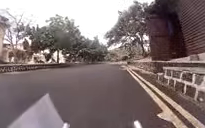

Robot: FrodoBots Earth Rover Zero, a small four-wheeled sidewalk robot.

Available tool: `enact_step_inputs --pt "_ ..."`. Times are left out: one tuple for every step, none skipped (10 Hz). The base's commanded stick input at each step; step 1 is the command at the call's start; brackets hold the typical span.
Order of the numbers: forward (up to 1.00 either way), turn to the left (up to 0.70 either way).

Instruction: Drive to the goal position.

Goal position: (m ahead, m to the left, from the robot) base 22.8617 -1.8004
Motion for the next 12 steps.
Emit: enact_step_inputs --pt "1.0 0.0" --pt "1.0 -0.34" --pt "1.0 -0.34" --pt "1.0 -0.03" --pt "1.0 -0.12" --pt "1.0 -0.21" --pt "1.0 -0.07" --pt "1.0 -0.02" --pt "1.0 -0.18" --pt "1.0 -0.08" --pt "1.0 -0.34" --pt "1.0 -0.34"
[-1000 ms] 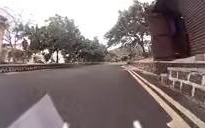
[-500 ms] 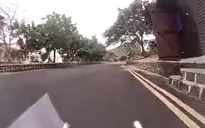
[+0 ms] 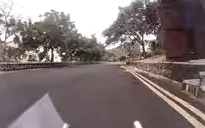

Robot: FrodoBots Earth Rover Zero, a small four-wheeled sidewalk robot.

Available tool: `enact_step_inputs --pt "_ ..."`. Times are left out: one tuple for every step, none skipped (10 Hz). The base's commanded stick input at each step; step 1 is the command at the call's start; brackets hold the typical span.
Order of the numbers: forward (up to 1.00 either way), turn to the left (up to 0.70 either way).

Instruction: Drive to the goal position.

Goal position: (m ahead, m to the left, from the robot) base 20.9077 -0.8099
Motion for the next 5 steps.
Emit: enact_step_inputs --pt "1.0 -0.34" --pt "1.0 -0.22" --pt "1.0 -0.07" --pt "1.0 0.0" --pt "1.0 0.0"
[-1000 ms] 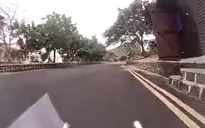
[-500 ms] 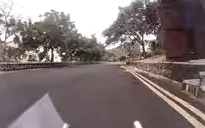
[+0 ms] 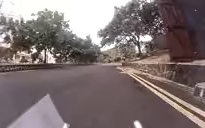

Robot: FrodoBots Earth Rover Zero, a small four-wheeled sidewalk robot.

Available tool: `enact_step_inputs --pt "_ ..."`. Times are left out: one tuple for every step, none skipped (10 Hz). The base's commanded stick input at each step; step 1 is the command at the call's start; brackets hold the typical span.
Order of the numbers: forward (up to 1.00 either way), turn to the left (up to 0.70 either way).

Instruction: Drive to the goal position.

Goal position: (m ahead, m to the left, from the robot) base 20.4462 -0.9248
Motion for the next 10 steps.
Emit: enact_step_inputs --pt "1.0 0.0" --pt "1.0 0.0" --pt "1.0 0.0" --pt "1.0 0.0" --pt "1.0 0.0" --pt "1.0 0.0" --pt "1.0 0.0" --pt "1.0 0.0" --pt "1.0 0.0" --pt "1.0 0.0"
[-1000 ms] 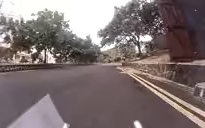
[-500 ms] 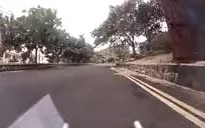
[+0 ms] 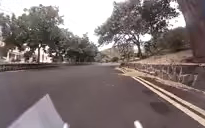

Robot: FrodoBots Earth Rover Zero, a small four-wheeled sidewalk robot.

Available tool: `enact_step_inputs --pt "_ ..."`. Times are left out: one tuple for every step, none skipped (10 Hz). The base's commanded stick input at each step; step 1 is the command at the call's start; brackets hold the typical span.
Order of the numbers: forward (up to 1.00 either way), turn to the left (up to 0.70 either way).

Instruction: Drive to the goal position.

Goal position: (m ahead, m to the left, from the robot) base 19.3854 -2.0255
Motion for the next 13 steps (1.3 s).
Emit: enact_step_inputs --pt "1.0 0.0" --pt "1.0 0.0" --pt "1.0 0.0" --pt "1.0 0.0" --pt "1.0 0.0" --pt "1.0 0.0" --pt "1.0 0.0" --pt "1.0 0.0" --pt "1.0 0.0" --pt "1.0 0.0" --pt "1.0 0.0" --pt "1.0 0.0" --pt "1.0 0.0"
